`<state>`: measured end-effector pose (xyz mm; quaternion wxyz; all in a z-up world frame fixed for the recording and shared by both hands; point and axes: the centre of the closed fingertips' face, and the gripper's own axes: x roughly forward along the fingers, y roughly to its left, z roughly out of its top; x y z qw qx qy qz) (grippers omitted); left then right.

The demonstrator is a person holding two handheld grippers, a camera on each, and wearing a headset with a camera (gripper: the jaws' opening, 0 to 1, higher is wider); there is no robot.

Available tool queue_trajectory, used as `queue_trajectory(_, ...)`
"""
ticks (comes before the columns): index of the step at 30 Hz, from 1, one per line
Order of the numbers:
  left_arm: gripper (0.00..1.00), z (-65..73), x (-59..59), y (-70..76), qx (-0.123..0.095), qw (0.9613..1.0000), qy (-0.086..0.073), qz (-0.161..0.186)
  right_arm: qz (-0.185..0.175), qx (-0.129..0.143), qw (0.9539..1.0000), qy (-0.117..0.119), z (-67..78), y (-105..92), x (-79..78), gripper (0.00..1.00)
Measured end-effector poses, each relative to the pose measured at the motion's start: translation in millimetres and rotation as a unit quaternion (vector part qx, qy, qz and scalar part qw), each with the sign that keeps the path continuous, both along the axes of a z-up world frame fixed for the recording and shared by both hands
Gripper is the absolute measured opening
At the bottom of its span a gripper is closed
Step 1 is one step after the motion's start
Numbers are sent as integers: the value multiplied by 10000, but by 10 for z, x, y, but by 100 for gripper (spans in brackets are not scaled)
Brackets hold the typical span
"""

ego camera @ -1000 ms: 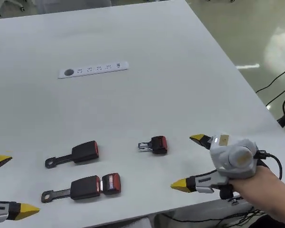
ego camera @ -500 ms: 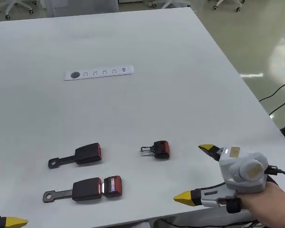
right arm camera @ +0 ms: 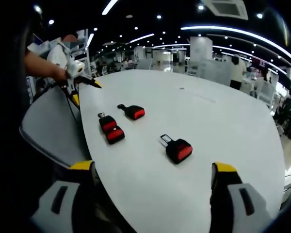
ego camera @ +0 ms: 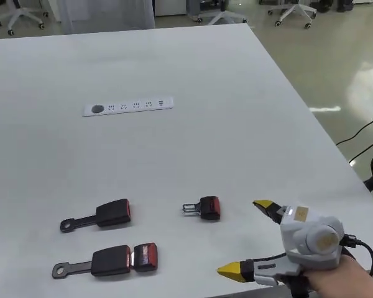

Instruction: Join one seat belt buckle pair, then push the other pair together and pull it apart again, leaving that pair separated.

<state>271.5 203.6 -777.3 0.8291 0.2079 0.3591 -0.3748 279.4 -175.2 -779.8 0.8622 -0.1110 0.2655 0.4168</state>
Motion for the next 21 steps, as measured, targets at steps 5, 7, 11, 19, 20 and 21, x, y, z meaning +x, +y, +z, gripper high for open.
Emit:
queue_trajectory(5,100,23,52,3,-61,9999,-78,31,-93,57,9999,87,-56,-20,-29,100)
queue_trajectory(7,100,17,64,16,-49,9999,-102,56,-119,69,9998,112,-52,-21,-38,100)
queue_trajectory(11,100,0,72,40,-11,9999,-143,73,-405,32,9992,26,-51,-104,52,100)
queue_trajectory(19,100,-63,56,79,10,9998,-180,118,-337,5,9994,57,-28,-85,100,100)
queue_trajectory(20,100,-43,82,93,33,9996,-263,130,-352,11,9994,64,-28,-86,100,100)
queue_trajectory(21,100,-27,97,102,14,9995,-283,161,-385,-8,9993,8,-25,-96,111,100)
